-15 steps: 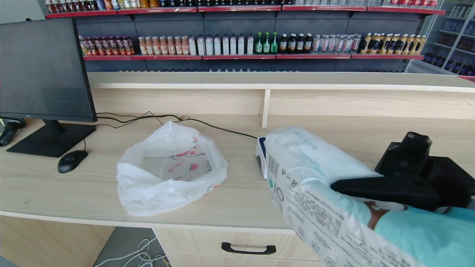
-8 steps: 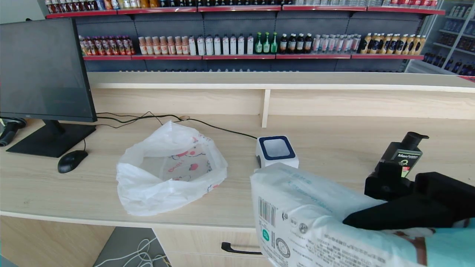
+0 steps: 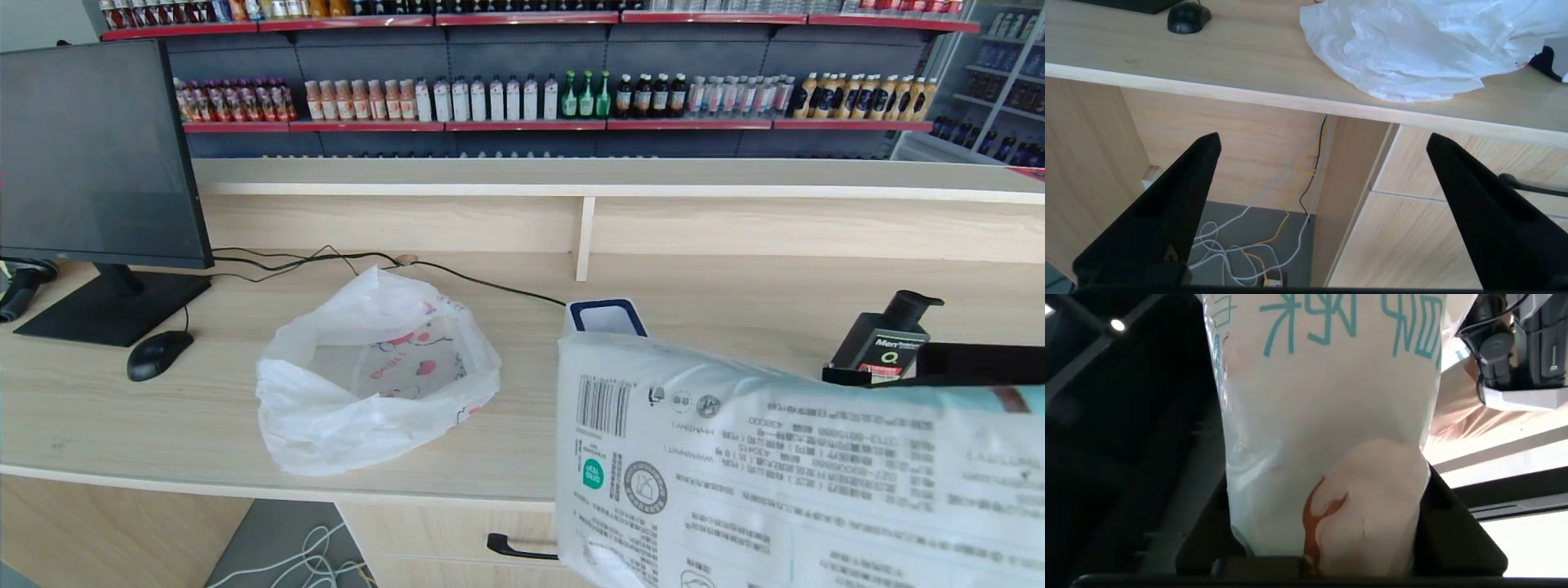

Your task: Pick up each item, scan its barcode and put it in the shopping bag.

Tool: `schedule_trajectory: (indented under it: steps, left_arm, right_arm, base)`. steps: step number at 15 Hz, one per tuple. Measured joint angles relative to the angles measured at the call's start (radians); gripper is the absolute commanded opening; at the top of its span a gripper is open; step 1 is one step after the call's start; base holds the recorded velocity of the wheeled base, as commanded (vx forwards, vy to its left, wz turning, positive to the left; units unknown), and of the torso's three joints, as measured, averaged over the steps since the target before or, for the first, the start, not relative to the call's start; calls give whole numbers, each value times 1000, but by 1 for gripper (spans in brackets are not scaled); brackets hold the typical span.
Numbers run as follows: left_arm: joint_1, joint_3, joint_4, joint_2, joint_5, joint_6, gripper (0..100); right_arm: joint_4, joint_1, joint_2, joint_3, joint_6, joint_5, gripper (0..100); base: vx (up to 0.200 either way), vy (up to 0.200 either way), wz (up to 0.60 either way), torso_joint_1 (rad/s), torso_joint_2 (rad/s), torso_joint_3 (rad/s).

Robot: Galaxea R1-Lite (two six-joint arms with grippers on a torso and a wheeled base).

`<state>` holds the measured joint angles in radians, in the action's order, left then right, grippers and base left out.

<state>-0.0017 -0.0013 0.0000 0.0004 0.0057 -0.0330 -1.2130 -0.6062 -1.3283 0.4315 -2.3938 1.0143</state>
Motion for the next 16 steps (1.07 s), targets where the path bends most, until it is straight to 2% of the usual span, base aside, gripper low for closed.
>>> schedule_trajectory:
  steps: [2,3,10,16]
  left_arm:
    - [0,0,0,0,0,0,100]
    - [1,0,0,0,0,0,100]
    - [0,0,0,0,0,0,100]
    - [1,0,0,0,0,0,100]
  right_arm:
    - [-147,1,-16,-37,-157,0,0]
    - [-180,6,-21,-59,-177,0,0]
    - [-231,28,33,-180,-192,-1,0]
    - [-232,28,101,-203,-191,-1,0]
  base:
    - [0,0,0,0,0,0]
    - [0,0,0,0,0,0]
    - [0,0,0,0,0,0]
    - [0,0,0,0,0,0]
